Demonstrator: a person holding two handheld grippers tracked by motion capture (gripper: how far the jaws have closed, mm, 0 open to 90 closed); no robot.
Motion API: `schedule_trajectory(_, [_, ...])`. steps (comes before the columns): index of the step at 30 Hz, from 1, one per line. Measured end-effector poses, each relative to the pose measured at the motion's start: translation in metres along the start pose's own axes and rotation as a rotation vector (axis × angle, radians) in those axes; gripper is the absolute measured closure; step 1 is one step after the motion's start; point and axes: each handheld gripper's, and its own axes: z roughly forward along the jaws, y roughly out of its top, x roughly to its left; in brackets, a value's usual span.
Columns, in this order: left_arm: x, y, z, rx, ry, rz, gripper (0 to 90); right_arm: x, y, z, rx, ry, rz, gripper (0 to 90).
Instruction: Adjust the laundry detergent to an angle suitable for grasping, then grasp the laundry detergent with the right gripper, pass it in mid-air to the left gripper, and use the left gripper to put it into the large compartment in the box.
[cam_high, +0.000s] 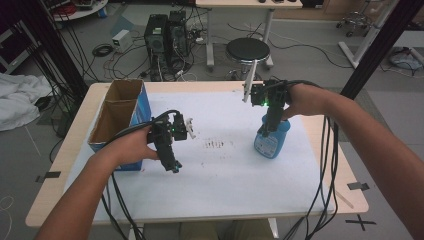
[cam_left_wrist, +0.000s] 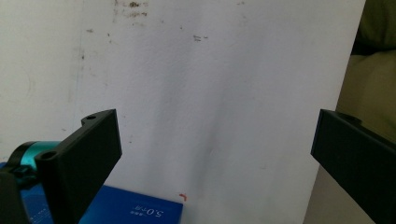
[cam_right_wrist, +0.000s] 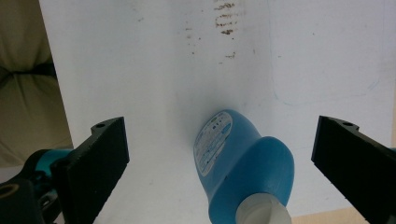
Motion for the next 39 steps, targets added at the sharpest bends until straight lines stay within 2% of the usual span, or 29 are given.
schedule_trajectory(9, [-0.001, -0.003, 0.001, 0.003, 0.007, -0.007, 1.7, 0.002, -0.001, -0.002, 0.006, -0.009, 0.005, 3.0])
schedule_trajectory(10, [-0.002, -0.003, 0.002, 0.004, 0.002, -0.006, 1.7, 0.003, 0.000, -0.002, 0.003, -0.010, -0.007, 2.9])
schedule_trajectory(20, [0.001, -0.003, 0.002, 0.008, 0.001, -0.007, 1.7, 0.003, -0.006, -0.007, -0.005, -0.023, 0.014, 3.0])
schedule_trajectory(29, [0.004, -0.003, 0.002, 0.003, 0.002, -0.009, 1.7, 0.006, -0.020, -0.018, -0.023, -0.041, 0.043, 2.9])
schedule_trajectory(39, [0.006, 0.000, 0.005, 0.009, 0.005, -0.006, 1.7, 0.008, -0.045, -0.027, -0.009, -0.066, 0.075, 2.9])
